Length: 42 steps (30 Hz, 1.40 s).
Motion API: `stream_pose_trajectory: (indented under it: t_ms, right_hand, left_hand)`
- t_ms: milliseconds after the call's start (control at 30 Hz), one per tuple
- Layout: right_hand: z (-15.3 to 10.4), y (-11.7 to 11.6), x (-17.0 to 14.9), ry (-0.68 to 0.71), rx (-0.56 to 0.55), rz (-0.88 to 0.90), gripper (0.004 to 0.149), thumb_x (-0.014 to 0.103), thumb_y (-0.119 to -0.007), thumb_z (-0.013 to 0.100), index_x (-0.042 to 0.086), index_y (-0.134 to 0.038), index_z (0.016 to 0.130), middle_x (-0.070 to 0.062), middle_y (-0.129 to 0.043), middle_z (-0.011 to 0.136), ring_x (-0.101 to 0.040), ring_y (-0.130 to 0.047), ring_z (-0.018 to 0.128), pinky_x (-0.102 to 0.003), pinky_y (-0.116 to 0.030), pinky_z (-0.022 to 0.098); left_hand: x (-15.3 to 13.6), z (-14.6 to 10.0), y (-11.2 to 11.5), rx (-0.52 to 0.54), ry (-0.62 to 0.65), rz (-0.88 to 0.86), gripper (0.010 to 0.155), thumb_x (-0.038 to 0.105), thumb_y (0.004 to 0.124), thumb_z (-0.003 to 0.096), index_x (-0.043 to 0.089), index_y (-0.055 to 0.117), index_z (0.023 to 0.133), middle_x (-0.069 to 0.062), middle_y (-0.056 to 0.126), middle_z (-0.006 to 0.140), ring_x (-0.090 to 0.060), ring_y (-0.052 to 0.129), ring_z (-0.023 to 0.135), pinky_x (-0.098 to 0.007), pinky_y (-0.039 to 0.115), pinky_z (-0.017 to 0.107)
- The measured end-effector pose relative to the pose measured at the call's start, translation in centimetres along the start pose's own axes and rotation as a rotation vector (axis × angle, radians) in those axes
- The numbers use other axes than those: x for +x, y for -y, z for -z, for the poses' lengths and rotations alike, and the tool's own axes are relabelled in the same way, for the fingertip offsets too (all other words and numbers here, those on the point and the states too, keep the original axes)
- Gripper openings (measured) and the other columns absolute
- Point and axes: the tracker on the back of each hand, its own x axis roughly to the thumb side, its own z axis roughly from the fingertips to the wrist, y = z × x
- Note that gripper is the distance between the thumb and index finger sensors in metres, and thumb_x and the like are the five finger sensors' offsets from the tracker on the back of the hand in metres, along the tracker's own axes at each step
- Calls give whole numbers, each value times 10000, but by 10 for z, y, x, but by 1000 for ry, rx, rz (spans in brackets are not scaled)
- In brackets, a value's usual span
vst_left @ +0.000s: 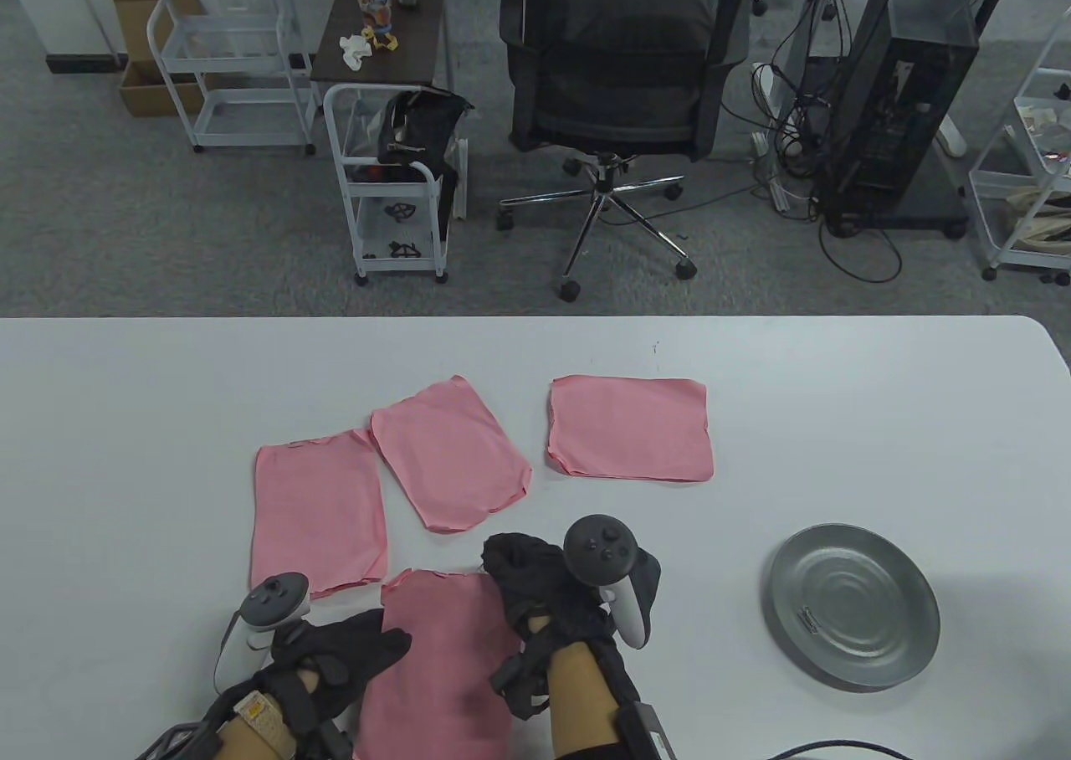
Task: Pinch and push to attach paper clips
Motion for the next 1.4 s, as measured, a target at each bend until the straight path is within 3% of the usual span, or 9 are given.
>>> stream_pose_trajectory:
  t_ms: [767, 1167, 1400]
  right_hand:
    - [1, -4, 6, 39, 71, -63, 398, 323, -756, 435, 182, -740, 806, -81, -801, 868, -411, -739, 871, -670, -447, 698]
    - [1, 0, 9, 68, 82, -181, 398, 313, -759, 426, 179, -753, 801, -84, -812, 863, -416, -744, 869, -680, -441, 697]
    - [2, -3, 16, 117, 148, -364, 403, 319, -734, 432, 202, -732, 818, -59, -795, 883, -390, -725, 902, -688, -396, 720]
  left_hand:
    - [2, 0, 3, -10, -9, 0, 486, 408, 801, 418, 303, 827, 892, 44, 1047, 699, -120, 1147, 479, -389, 877, 521]
    - [3, 0, 3, -15, -14, -9, 487, 408, 802, 414, 291, 835, 885, 44, 1056, 681, -114, 1150, 464, -388, 878, 520]
    - [3, 1, 3, -18, -23, 7, 486, 404, 806, 412, 283, 843, 881, 37, 1058, 675, -119, 1148, 461, -385, 876, 520]
